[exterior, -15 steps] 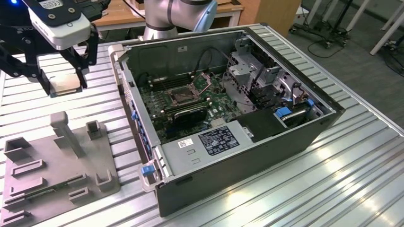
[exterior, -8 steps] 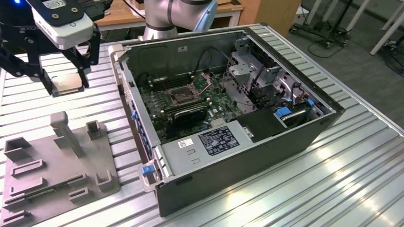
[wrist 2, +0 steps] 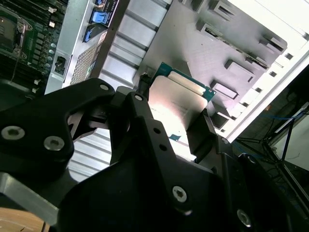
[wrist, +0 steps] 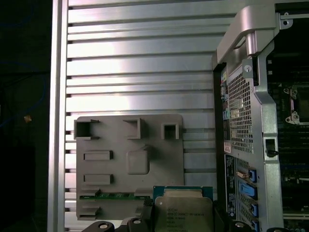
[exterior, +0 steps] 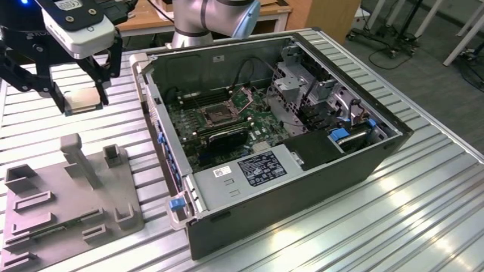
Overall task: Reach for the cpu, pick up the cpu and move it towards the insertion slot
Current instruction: 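Pick up the cpu and move it towards the insertion slot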
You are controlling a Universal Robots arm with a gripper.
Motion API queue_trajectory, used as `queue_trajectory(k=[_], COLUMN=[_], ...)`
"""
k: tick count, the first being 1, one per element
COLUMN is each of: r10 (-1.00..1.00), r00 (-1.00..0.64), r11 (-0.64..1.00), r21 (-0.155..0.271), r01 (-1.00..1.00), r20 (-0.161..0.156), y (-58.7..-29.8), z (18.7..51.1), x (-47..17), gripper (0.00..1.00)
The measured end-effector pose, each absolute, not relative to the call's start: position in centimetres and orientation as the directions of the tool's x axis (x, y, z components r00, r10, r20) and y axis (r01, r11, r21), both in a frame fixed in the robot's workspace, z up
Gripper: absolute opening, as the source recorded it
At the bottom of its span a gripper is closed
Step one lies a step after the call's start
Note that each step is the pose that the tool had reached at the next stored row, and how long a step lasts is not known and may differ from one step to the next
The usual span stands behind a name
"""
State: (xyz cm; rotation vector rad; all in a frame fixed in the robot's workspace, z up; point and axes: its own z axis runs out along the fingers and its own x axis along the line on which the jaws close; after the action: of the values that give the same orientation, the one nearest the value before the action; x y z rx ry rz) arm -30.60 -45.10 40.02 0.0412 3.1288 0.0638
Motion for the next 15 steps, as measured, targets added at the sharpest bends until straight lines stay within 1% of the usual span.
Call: queue_trajectory(k=[15], r10=[0.027], r00=[-1.0], r11=[0.999], r21=[0.041], r01=[0.026], r20=[-0.011], y=[-45.1], z=[40.02], x=[-30.13], gripper=[0.55])
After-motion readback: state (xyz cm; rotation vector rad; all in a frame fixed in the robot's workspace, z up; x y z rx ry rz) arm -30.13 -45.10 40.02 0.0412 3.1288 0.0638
